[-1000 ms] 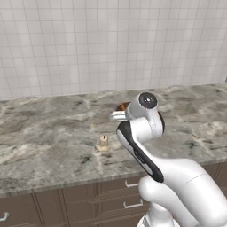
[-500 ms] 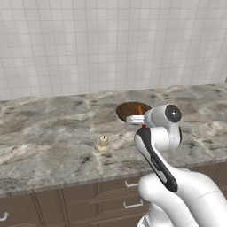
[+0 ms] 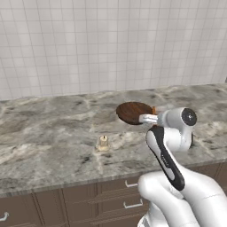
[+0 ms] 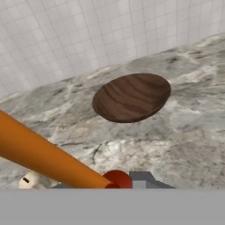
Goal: Pick the candle and candle from the dining table and place them in the open cabinet. Close the cabinet after placing the objects.
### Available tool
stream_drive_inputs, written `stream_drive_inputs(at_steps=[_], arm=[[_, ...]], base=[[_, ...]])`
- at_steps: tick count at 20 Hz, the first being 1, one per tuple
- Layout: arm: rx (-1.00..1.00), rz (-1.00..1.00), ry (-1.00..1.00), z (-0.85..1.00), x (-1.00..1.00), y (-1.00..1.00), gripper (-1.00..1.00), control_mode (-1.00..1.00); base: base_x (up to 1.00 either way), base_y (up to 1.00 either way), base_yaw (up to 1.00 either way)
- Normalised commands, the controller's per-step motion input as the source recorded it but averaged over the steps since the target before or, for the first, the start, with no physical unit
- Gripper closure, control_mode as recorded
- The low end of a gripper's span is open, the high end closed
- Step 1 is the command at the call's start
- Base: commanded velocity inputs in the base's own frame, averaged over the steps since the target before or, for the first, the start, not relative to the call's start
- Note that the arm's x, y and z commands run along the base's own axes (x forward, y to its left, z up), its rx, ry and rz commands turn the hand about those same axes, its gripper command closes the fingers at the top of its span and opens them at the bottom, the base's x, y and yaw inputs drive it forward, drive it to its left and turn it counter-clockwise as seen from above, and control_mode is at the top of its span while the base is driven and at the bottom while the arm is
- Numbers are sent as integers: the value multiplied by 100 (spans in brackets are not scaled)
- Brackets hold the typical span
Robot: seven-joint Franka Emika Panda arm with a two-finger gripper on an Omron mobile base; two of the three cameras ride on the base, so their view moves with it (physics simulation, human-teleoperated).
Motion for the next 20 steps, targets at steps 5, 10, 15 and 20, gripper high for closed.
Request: stream_drive_inputs(at_steps=[5,10,15,20], arm=[[1,-1,1,0,0,-6,100,100],[0,0,0,0,0,0,100,100],[0,0,0,0,0,0,100,100],[0,0,0,0,0,0,100,100]], base=[[-32,-6,-4],[-98,0,-4],[-97,0,-13],[-33,0,-63]])
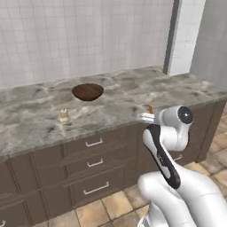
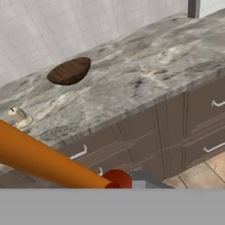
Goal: Pick the candle and candle from the dining table and place them in the open cabinet. Close the cabinet after placing the objects.
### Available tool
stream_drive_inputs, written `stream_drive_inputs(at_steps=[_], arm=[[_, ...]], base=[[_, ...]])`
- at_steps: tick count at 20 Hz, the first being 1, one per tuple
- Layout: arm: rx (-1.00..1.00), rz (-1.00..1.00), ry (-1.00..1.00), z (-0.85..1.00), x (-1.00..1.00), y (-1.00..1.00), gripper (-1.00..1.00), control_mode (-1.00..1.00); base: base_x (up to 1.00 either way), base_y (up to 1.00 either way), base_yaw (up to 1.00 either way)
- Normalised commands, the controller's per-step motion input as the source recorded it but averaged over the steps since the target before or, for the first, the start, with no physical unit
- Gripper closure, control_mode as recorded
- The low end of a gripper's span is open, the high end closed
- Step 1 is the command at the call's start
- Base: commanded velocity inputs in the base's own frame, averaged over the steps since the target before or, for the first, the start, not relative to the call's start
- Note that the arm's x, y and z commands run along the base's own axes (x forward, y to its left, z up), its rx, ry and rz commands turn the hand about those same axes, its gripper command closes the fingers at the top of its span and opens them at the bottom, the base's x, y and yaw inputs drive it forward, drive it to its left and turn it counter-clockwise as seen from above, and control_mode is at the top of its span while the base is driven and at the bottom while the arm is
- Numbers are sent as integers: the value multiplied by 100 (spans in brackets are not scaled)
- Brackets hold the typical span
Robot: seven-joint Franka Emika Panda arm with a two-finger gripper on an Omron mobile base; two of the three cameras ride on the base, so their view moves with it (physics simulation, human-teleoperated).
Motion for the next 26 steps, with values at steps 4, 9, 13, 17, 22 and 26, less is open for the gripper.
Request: stream_drive_inputs(at_steps=[4,9,13,17,22,26], arm=[[0,0,0,0,0,0,100,100],[0,0,0,0,0,0,100,100],[0,0,0,0,0,0,100,100],[0,0,0,0,0,0,100,100],[0,0,0,0,0,0,100,100],[0,0,0,0,0,0,100,100]], base=[[-6,2,-88],[0,8,-92],[1,15,-88],[8,10,-86],[36,14,-81],[81,9,-62]])
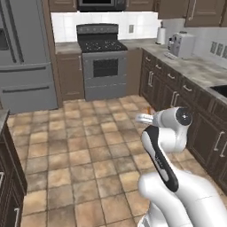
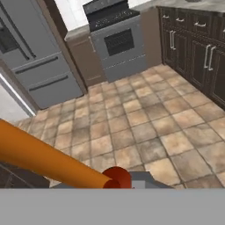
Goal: Pick the candle and candle from the dining table and place them in the open cabinet. Close the cabinet after placing the objects.
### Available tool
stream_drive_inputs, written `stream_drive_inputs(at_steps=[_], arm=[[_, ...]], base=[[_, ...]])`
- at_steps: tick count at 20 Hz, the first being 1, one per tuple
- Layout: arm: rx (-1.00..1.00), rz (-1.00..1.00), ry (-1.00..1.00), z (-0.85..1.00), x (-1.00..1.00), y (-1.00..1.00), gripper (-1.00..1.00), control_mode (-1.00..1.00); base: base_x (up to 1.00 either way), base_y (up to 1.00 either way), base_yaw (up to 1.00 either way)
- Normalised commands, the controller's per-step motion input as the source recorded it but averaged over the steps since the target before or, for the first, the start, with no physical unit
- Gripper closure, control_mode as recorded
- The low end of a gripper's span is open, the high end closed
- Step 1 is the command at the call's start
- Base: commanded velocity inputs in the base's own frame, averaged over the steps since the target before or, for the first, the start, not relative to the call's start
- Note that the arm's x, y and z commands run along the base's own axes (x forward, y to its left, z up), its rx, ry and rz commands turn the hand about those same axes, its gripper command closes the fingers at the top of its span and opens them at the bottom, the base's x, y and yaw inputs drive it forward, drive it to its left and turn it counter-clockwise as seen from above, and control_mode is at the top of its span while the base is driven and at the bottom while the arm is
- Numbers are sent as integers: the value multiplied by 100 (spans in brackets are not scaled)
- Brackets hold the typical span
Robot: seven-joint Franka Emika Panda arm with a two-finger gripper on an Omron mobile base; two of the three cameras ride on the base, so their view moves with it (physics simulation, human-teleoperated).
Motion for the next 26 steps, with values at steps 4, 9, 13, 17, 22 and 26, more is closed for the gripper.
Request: stream_drive_inputs(at_steps=[4,9,13,17,22,26], arm=[[0,0,0,0,0,0,100,100],[0,0,0,0,0,0,100,100],[0,0,0,0,0,0,100,100],[0,0,0,0,0,0,100,100],[0,0,0,0,0,0,100,100],[0,0,0,0,0,0,100,100]], base=[[100,0,-43],[100,13,-41],[100,21,-41],[100,49,-37],[100,70,-34],[100,85,-33]])
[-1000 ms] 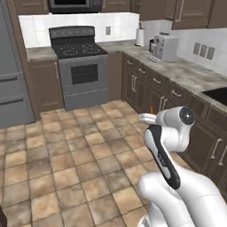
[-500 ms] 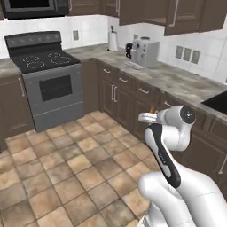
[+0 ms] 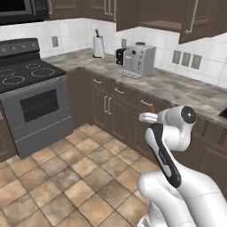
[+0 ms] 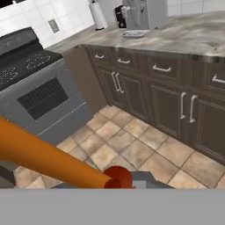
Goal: Pick the candle and candle from the dining table and place them in the open cabinet. Close the cabinet after placing the objects.
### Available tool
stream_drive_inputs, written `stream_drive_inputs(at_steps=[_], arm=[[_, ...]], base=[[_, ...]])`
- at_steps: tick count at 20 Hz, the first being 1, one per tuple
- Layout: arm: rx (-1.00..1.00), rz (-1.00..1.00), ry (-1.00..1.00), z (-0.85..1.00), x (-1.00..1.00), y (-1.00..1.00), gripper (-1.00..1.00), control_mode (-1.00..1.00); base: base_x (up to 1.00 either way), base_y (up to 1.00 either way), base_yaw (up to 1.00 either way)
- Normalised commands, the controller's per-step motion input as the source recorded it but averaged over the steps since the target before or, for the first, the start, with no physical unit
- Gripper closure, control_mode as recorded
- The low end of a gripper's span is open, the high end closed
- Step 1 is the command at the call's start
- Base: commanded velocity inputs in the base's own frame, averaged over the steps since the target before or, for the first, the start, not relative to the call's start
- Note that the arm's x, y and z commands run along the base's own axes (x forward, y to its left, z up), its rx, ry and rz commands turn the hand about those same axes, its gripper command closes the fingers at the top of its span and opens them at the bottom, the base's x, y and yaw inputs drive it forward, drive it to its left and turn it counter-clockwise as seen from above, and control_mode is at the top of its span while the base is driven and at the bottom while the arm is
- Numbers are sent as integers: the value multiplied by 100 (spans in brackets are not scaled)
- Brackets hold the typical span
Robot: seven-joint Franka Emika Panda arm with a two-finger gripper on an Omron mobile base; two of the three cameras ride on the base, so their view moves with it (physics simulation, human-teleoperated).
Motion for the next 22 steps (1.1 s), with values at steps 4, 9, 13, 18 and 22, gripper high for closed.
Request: stream_drive_inputs(at_steps=[4,9,13,18,22], arm=[[0,0,0,0,0,0,100,100],[0,0,0,0,0,0,100,100],[0,0,0,0,0,0,100,100],[0,0,0,0,0,0,100,100],[0,0,0,0,0,0,100,100]], base=[[100,91,-33],[96,81,-43],[58,82,-44],[23,82,-50],[0,58,-50]])
